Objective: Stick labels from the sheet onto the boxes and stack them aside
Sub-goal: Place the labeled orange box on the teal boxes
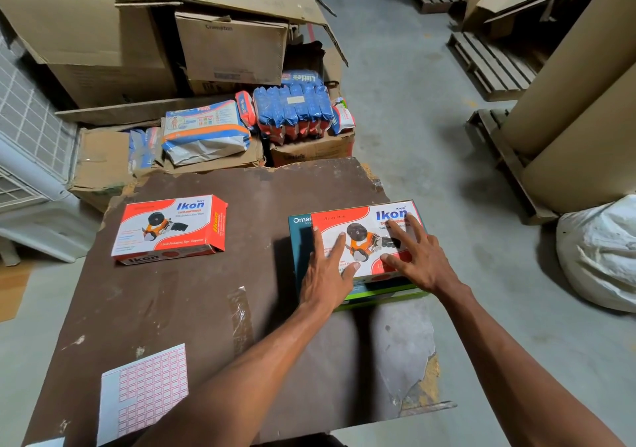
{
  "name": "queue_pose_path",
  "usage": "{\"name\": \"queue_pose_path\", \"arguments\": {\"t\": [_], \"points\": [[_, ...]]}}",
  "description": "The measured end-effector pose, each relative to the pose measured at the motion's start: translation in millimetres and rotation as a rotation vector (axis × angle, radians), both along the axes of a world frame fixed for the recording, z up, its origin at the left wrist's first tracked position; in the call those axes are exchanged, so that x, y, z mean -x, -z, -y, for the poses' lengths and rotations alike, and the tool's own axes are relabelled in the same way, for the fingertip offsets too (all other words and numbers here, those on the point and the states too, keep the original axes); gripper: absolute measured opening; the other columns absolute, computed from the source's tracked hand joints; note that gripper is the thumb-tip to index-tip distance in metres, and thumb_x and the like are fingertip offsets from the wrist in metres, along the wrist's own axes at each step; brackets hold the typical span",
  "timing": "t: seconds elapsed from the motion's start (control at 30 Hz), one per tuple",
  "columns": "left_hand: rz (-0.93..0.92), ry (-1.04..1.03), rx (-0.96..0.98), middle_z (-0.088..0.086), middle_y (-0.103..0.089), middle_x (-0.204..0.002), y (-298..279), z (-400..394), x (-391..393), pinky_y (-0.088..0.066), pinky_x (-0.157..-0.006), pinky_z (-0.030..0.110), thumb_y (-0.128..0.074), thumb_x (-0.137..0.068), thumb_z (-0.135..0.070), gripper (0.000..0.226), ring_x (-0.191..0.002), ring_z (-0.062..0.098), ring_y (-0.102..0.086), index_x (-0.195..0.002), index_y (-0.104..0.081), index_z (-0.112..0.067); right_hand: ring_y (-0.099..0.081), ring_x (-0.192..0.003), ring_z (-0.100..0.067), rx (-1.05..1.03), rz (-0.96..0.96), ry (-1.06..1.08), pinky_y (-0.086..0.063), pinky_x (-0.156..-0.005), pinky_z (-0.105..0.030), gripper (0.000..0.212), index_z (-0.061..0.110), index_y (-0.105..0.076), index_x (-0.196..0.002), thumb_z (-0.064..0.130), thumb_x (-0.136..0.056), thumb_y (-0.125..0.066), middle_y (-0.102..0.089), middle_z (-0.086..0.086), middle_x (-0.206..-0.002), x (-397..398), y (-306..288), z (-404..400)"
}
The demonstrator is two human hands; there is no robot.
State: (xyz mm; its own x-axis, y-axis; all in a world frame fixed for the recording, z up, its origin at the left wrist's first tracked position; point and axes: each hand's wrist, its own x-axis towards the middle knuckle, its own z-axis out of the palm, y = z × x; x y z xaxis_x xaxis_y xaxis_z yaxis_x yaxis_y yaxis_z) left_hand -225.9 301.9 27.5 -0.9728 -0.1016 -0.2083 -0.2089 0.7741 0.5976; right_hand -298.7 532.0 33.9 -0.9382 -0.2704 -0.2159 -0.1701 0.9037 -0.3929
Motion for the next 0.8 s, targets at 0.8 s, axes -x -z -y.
{"name": "queue_pose_path", "arguments": {"t": [0.8], "points": [[-0.178,-0.281,-0.098,-0.006,-0.001,-0.171,-3,149,-94,-0.047,-0.106,0.041,-0.056,-0.095,-0.061,0.068,-0.143,0.030,-0.043,-0.156,-0.028,-0.048,-0.024,-0.152,-0.024,0.499,-0.265,0.043,-0.026,-0.121,-0.051,0.053,0.033,-0.057,-0.143,0.043,-0.091,-0.062,-0.037,-0.001,-0.160,-96,-24,193]]}}
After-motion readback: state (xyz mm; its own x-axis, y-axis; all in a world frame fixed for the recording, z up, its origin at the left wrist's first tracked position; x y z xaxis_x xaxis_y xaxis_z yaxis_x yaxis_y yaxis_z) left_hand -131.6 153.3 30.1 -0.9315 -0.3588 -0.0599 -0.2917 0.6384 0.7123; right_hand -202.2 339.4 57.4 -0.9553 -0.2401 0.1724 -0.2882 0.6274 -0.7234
